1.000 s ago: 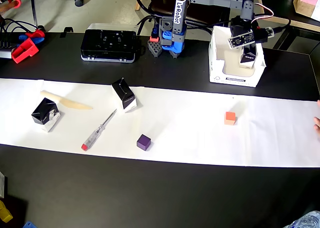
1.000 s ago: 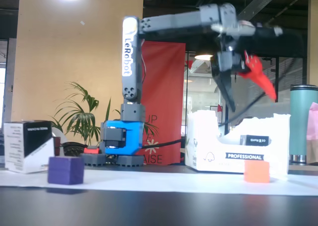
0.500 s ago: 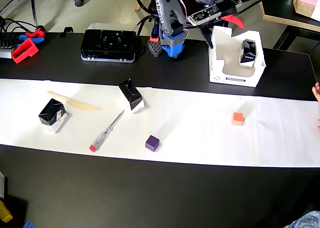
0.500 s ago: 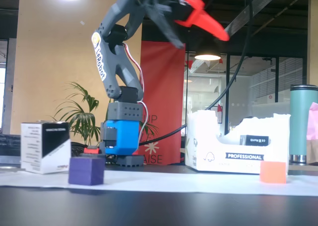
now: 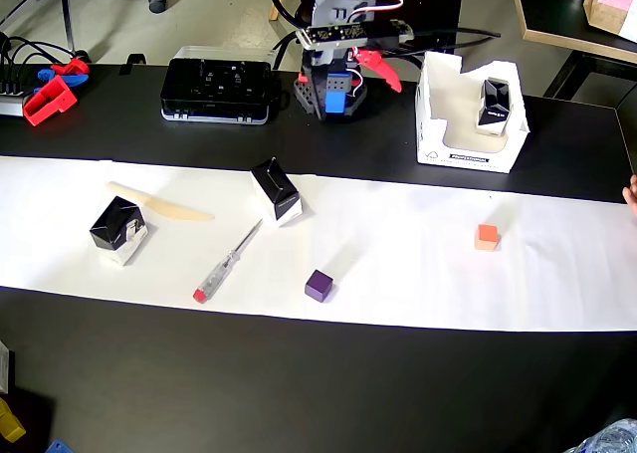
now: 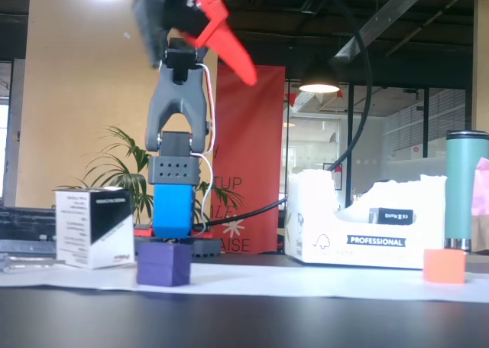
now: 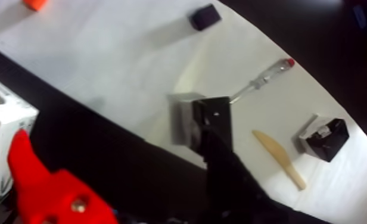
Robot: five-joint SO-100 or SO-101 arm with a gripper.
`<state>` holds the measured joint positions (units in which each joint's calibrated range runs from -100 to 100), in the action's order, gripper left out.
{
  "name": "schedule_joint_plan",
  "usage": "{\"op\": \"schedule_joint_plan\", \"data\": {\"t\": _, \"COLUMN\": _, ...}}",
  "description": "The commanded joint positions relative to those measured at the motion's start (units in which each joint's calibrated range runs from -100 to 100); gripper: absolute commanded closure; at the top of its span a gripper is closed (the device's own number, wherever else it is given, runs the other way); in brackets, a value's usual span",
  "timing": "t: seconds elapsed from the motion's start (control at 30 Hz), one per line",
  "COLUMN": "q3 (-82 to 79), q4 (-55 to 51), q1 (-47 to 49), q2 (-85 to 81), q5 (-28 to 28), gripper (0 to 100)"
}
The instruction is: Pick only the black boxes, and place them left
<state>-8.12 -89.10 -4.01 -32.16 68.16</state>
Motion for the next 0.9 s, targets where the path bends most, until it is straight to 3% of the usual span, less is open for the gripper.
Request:
{"op": "schedule_joint_plan", "data": {"t": 0.0, "q3": -7.0, "q4": 16.4, "q1": -4.2, "q2": -2.6, "q5": 1.1, "gripper": 47}}
{"op": "schedule_joint_plan", "data": {"t": 0.23, "q3": -17.4, "q4": 27.7, "q1": -10.7, "q2": -2.6, "q5": 5.9, "gripper": 47}}
{"op": "schedule_joint_plan", "data": {"t": 0.57, "q3": -27.3, "q4": 40.6, "q1": -10.9, "q2": 0.5, "q5": 6.2, "gripper": 47}}
{"op": "schedule_joint_plan", "data": {"t": 0.87, "q3": -31.1, "q4": 42.2, "q1": -8.7, "q2": 8.4, "q5": 5.8, "gripper": 47}}
